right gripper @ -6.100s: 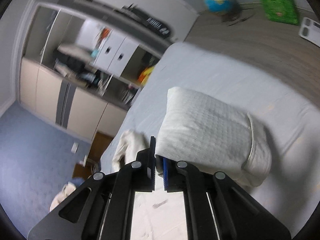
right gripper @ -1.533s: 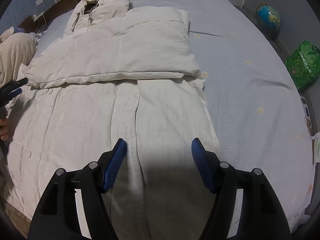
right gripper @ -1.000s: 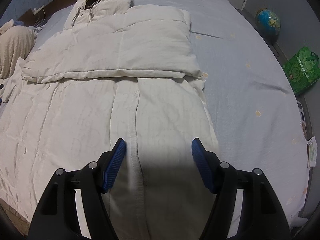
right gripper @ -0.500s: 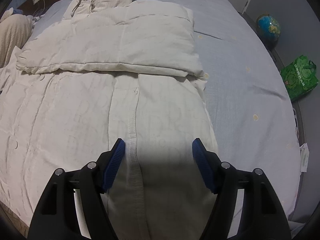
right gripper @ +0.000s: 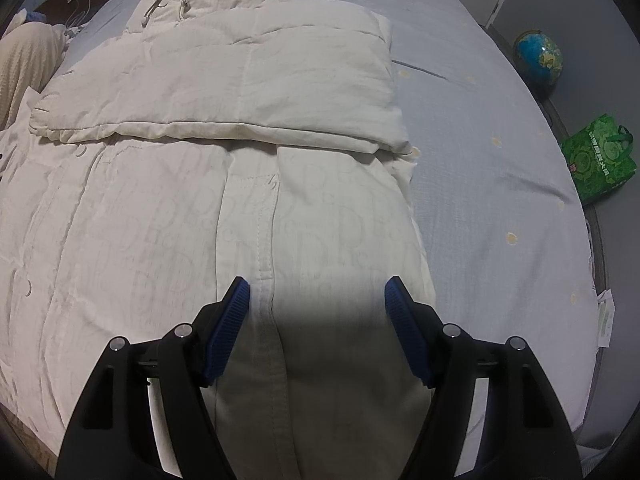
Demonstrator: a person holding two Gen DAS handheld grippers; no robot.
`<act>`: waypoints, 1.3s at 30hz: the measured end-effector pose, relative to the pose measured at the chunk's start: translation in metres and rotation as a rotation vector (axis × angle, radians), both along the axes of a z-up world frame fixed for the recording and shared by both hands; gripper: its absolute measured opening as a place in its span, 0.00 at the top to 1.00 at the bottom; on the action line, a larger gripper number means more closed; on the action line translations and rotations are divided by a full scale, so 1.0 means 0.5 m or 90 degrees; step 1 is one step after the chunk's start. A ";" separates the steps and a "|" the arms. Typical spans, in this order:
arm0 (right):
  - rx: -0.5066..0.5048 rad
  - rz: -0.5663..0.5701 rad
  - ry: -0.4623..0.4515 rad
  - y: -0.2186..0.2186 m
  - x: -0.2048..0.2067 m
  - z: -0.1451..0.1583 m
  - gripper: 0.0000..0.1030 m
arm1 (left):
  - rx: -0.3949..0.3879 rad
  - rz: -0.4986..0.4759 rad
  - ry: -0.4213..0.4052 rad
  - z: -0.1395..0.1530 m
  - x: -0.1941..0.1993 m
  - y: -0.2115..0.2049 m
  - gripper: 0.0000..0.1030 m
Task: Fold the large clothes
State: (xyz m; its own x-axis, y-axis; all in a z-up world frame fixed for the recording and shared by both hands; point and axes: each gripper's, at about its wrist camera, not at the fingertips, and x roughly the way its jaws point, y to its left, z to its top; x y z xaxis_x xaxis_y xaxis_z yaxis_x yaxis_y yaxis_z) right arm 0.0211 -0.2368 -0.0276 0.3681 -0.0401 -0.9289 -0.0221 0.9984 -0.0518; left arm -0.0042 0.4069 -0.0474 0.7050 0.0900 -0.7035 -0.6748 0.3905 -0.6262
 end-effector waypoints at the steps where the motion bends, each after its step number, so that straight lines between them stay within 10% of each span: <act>1: 0.002 0.000 0.000 0.000 0.000 0.000 0.35 | 0.009 -0.001 -0.002 0.011 -0.001 -0.004 0.94; 12: 0.040 -0.010 -0.013 -0.020 -0.007 0.003 0.35 | 0.121 -0.046 -0.091 0.209 -0.017 -0.093 0.95; 24: 0.078 -0.024 -0.027 -0.038 -0.017 0.011 0.35 | 0.212 -0.198 -0.152 0.365 0.076 -0.370 0.95; 39: 0.108 -0.038 -0.039 -0.054 -0.023 0.018 0.35 | 0.281 -0.385 -0.064 0.267 0.250 -0.670 0.95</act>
State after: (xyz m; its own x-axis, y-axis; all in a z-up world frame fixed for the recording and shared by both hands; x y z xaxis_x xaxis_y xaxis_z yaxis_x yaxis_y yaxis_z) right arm 0.0098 -0.2637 -0.0187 0.4260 0.0914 -0.9001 0.0348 0.9925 0.1172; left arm 0.1206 0.0718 0.0863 0.7796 -0.0747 -0.6218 -0.2108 0.9036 -0.3728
